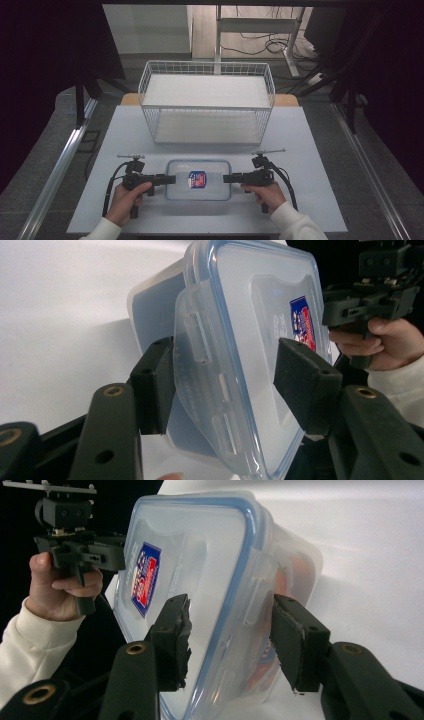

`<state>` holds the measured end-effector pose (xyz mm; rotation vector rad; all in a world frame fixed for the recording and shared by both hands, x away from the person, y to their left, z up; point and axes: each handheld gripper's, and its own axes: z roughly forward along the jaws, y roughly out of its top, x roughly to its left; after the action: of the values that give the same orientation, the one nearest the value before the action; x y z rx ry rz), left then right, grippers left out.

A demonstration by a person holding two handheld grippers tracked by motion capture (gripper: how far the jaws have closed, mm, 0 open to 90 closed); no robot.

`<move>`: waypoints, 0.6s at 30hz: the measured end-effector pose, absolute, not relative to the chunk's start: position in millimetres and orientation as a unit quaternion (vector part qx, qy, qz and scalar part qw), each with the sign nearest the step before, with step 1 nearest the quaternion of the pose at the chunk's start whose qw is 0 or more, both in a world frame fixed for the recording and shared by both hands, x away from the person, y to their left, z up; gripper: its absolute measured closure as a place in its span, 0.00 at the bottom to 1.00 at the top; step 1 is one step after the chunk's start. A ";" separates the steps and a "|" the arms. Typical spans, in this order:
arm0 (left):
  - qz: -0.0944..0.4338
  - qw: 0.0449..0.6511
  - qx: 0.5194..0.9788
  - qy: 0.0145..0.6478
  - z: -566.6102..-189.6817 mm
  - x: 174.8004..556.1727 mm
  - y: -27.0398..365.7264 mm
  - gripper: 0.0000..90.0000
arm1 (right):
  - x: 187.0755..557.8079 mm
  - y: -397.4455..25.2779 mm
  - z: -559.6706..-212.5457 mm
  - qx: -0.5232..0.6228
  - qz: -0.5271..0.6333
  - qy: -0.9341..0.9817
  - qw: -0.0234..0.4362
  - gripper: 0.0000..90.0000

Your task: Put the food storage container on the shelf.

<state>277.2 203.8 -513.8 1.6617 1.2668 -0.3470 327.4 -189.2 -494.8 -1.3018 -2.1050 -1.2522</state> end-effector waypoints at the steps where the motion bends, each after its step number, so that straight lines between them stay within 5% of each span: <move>1: -0.142 0.490 0.685 0.520 -512.9 275.3 204.0 0.49 | 326.6 -189.0 -494.5 -0.461 -0.445 -0.746 0.180 0.57; 18: -0.124 0.492 0.689 0.517 -502.4 261.8 196.7 0.54 | 317.4 -193.0 -485.9 -0.476 -0.451 -0.737 0.166 0.58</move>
<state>261.8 196.7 -502.4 1.6718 1.2546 -0.3012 317.4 -193.0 -485.9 -1.3544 -2.0979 -1.2858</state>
